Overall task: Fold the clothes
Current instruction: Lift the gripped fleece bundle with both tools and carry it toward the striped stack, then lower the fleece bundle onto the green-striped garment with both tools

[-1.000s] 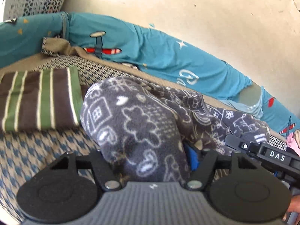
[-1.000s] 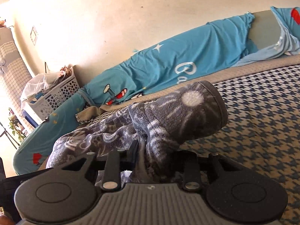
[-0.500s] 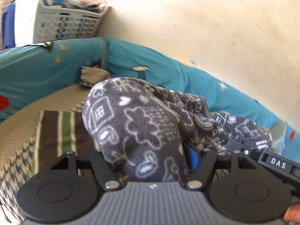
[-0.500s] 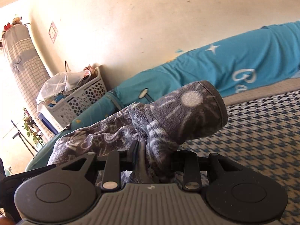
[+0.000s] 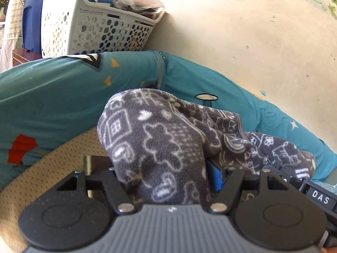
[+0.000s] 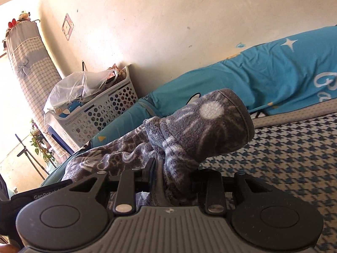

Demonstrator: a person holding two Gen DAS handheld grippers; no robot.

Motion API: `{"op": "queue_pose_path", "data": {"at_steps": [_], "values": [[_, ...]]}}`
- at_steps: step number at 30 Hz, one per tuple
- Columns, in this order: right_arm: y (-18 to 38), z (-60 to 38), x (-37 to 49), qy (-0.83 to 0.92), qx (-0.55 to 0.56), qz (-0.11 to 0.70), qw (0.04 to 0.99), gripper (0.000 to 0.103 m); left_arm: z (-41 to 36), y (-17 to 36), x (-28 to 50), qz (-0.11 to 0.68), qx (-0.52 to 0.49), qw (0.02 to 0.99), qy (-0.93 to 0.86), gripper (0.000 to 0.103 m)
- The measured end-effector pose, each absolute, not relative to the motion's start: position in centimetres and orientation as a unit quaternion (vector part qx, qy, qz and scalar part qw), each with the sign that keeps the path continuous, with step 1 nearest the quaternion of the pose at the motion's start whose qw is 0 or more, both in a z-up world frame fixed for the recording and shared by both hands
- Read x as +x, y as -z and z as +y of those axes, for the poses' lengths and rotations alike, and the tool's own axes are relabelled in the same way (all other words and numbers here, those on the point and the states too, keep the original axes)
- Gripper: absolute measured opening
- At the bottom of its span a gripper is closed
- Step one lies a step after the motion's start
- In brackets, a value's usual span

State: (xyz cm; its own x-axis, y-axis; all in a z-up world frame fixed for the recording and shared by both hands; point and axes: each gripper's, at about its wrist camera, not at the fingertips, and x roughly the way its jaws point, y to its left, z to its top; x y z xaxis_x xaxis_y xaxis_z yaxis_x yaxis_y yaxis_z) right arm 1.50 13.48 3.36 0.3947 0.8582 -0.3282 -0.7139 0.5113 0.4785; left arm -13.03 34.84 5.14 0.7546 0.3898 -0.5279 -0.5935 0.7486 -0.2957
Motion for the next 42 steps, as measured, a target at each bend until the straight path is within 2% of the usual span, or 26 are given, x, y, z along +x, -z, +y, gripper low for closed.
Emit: {"op": "queue_pose_path", "data": {"at_steps": [9,12,14,16,21,24,26,34,42], "values": [[-0.7,16.6,1.5,-0.471,0.134,0.288,0.823,0.031,37.9,-3.0,-11.5,0.257,-0.207,0.9,-0.285,0.066],[1.0,17.1,1.8,-0.463,0.129,0.302,0.823,0.031,38.7,-1.3,-10.6,0.29,-0.204,0.89,-0.288,0.072],[2.0,17.0,1.8,-0.458,0.124,0.305,0.826,0.031,38.9,-0.8,-10.6,0.296,-0.199,0.885,-0.299,0.089],[3.0,16.8,1.8,-0.453,0.119,0.308,0.828,0.031,38.8,-0.8,-10.9,0.293,-0.19,0.882,-0.316,0.095],[2.8,16.7,1.5,-0.457,0.107,0.3,0.831,0.031,38.6,-1.1,-11.5,0.278,-0.183,0.879,-0.341,0.097],[2.4,16.5,1.4,-0.459,0.102,0.299,0.83,0.032,38.5,-2.2,-12.3,0.257,-0.181,0.874,-0.371,0.103],[2.0,16.2,1.3,-0.463,0.101,0.298,0.829,0.035,38.9,-2.7,-13.3,0.237,-0.2,0.867,-0.39,0.103],[1.0,12.4,-0.3,-0.428,0.081,0.267,0.86,0.038,39.8,-4.3,-17.1,0.162,-0.256,0.834,-0.46,0.103],[-2.9,11.3,-1.5,-0.452,0.063,0.189,0.869,0.038,38.3,-4.5,-16.4,0.167,-0.253,0.833,-0.463,0.103]]}}
